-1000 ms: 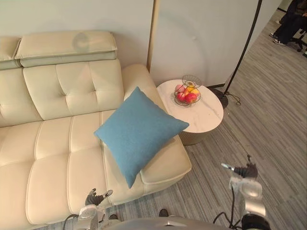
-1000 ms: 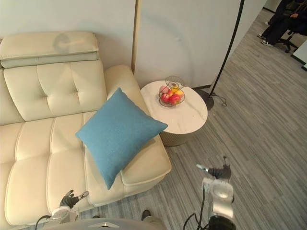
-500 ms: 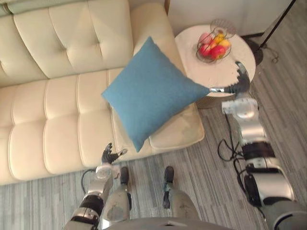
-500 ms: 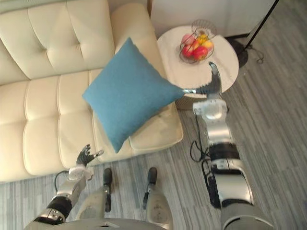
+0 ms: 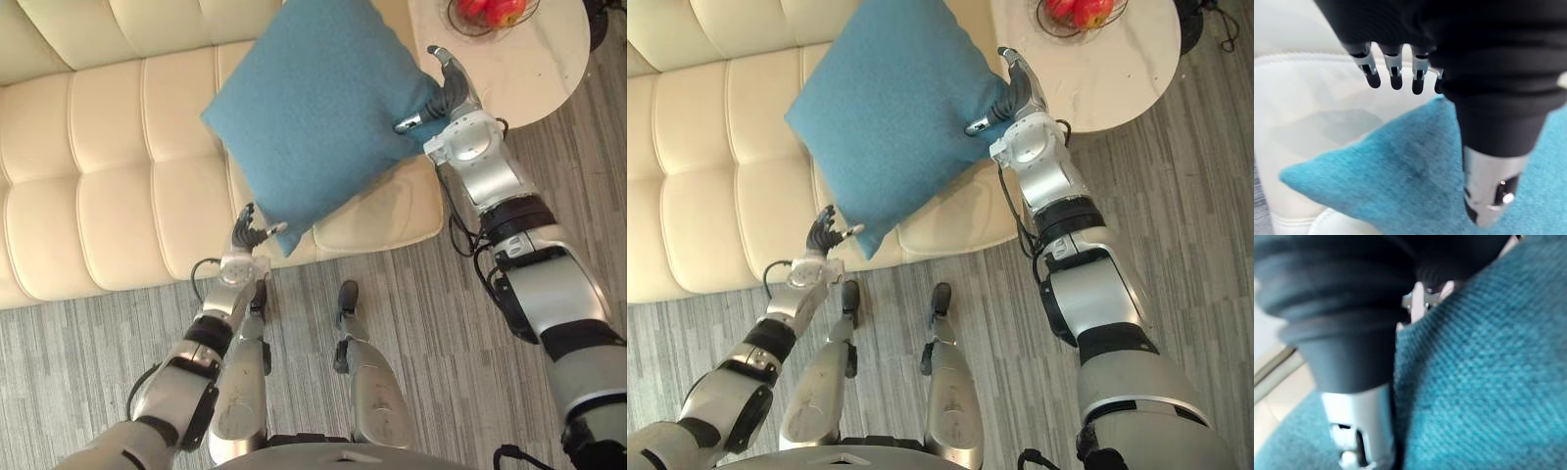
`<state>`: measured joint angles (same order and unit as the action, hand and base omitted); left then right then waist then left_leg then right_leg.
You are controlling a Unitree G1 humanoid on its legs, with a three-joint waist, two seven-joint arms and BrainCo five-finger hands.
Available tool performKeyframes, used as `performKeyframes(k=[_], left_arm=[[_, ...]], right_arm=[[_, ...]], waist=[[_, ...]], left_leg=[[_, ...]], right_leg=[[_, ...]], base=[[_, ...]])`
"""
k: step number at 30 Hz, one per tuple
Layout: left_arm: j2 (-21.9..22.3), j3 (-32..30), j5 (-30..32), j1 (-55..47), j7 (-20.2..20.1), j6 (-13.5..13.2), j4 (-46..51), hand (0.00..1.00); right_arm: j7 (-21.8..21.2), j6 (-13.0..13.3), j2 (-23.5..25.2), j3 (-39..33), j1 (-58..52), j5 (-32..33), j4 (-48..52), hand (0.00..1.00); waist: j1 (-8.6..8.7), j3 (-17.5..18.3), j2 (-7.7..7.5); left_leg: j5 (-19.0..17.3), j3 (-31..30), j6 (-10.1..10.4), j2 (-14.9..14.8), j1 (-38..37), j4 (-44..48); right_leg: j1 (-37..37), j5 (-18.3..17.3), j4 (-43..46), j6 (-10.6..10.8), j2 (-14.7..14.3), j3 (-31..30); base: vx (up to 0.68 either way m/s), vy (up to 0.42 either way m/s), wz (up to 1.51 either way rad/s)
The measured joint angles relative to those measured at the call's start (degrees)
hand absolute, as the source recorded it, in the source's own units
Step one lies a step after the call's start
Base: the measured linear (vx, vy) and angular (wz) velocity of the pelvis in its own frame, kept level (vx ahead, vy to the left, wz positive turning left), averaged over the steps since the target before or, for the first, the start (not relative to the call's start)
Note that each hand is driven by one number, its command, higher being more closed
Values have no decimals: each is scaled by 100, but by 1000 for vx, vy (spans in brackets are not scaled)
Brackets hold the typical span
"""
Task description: Pick up cushions and gather them together orderly.
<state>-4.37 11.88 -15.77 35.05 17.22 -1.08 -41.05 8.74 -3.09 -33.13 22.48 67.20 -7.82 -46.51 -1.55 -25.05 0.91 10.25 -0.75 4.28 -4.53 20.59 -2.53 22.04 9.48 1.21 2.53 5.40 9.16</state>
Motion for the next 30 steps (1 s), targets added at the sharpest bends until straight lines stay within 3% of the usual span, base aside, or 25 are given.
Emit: performKeyframes(k=[3, 4, 6, 7, 18, 30], left_arm=[[15, 6, -62, 460, 121, 7, -29, 0], [20, -7, -61, 571, 239, 32, -88, 0], [2, -85, -60, 716, 353, 59, -223, 0], [-25, -178, -96, 832, 388, 71, -249, 100], [-32, -513, -672, 1189, 587, 70, -244, 100], [-303, -564, -899, 1314, 635, 54, 128, 100]], right_arm=[[2, -3, 119, 156, 172, -166, -157, 0], [-3, -48, 152, 169, 178, -158, -197, 100], [-2, -77, 185, 203, 195, -144, -198, 100], [-2, -82, 229, 235, 283, -146, -194, 100], [62, -16, 228, 156, 224, 759, 87, 100], [303, 210, 693, -843, -697, 1230, 802, 100]], waist=[[22, -10, 0], [8, -15, 1], [-7, -17, -2], [-6, -18, -4], [13, -24, -16], [-17, -81, -119]], left_leg=[[194, -82, 33, -42, 178, -199], [216, -93, 52, -58, 222, -199], [240, -92, 72, -76, 279, -200], [255, -87, 90, -95, 369, -201], [321, -173, 148, -143, 574, -203], [369, -258, 178, -156, 487, -201]], right_leg=[[220, 25, -4, -26, -44, 82], [251, 32, -10, -33, -62, 102], [308, 43, -9, -47, -79, 113], [405, 59, -5, -60, -94, 111], [610, 18, 141, -69, -113, 218], [772, -361, 831, -101, -50, 278]], base=[[-53, -54, 9], [-36, -44, 8], [-25, -40, 0], [-19, -31, -4], [-8, -10, 3], [-6, -26, 5]])
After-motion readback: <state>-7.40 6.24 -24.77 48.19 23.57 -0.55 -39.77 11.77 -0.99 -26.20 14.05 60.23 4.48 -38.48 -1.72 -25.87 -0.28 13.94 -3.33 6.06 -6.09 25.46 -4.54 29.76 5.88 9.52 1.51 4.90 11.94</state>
